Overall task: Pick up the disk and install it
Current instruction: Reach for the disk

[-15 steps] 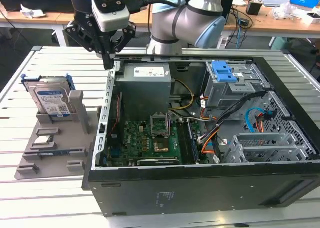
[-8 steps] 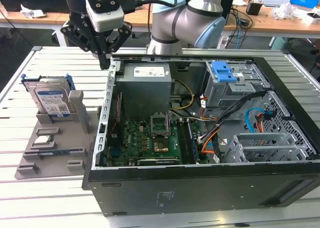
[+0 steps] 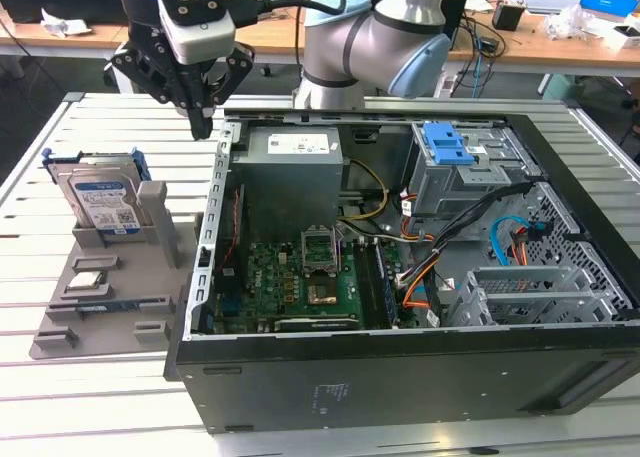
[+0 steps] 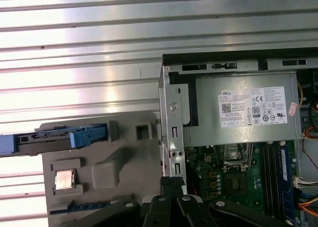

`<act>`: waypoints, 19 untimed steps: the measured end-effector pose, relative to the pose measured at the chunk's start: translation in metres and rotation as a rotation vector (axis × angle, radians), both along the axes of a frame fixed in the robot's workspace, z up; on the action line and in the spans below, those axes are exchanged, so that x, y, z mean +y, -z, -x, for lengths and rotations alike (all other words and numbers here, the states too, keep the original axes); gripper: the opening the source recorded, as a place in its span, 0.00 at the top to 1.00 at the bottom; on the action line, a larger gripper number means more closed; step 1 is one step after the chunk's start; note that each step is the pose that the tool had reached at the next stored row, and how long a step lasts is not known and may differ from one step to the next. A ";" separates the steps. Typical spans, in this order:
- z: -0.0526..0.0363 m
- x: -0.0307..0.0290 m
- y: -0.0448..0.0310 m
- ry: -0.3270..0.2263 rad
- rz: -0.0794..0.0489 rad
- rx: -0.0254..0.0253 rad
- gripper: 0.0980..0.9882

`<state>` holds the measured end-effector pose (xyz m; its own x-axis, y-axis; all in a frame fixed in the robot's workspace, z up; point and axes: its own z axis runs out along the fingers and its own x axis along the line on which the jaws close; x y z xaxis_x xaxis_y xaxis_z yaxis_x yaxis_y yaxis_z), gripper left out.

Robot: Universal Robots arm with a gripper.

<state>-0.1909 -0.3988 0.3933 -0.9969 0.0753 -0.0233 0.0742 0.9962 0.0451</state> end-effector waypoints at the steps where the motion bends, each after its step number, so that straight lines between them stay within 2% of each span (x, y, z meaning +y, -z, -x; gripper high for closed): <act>1: 0.0014 0.0000 0.0000 0.000 0.000 0.0000 0.99; 19: 0.0212 0.0000 0.0000 0.000 0.000 0.0000 0.99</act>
<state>-0.2121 -0.3988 0.3933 -0.9969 0.0753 -0.0233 0.0742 0.9962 0.0451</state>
